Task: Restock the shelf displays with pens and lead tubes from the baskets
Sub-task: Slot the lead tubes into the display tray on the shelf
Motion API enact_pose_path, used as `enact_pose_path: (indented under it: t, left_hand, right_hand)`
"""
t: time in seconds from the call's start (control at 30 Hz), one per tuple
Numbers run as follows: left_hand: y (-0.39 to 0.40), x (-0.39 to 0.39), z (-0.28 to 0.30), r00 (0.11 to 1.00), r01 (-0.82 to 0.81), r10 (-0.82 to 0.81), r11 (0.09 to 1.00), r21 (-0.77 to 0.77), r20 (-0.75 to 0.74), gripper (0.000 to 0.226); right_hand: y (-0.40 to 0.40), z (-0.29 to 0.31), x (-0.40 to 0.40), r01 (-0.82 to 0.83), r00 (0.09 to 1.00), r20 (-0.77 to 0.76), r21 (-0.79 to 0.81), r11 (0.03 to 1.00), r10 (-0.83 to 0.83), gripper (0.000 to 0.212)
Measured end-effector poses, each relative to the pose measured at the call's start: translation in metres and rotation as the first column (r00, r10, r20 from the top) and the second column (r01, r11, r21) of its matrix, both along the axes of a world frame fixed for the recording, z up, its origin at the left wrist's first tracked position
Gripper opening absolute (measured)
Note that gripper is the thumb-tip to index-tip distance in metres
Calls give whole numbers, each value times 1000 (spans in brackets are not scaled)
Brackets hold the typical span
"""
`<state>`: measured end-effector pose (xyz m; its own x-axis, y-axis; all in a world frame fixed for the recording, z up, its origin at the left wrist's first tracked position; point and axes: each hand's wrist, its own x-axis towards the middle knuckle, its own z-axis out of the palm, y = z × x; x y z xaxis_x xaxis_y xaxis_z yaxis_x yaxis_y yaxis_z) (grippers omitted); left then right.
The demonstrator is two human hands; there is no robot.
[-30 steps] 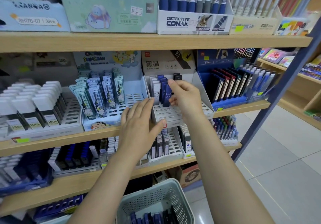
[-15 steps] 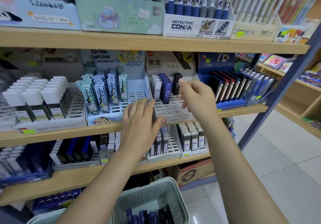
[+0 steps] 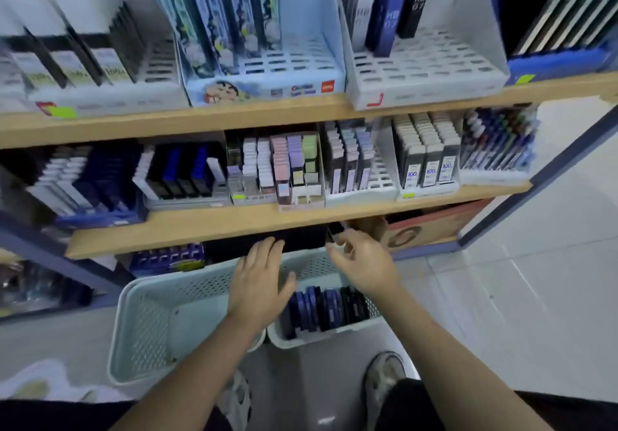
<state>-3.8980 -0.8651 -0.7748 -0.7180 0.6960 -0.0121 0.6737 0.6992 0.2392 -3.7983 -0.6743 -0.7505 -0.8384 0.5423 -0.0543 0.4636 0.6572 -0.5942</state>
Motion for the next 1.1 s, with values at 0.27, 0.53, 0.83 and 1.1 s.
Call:
enact_pose_path:
  t: [0.27,0.53,0.83,1.1]
  left_hand:
    - [-44,11,-115,973,-68,96,988,-136,209,97]
    - [-47,5,-140,949,-111,128,991,-73,289,98]
    - [-49,5,-144,937,-129,133,991,-35,322,96]
    - [-50,4,-143,945,-111,103,994,7,309,95]
  right_hand:
    - [-11,-151,-18,141,908,417,-410,901,47,91]
    - [-24,-199,-40,237,848,529,-446,863,40,87]
    - [-33,-226,-63,381,804,594,-545,746,23,79]
    - [-42,-241,-63,428,784,620,-575,697,30,83]
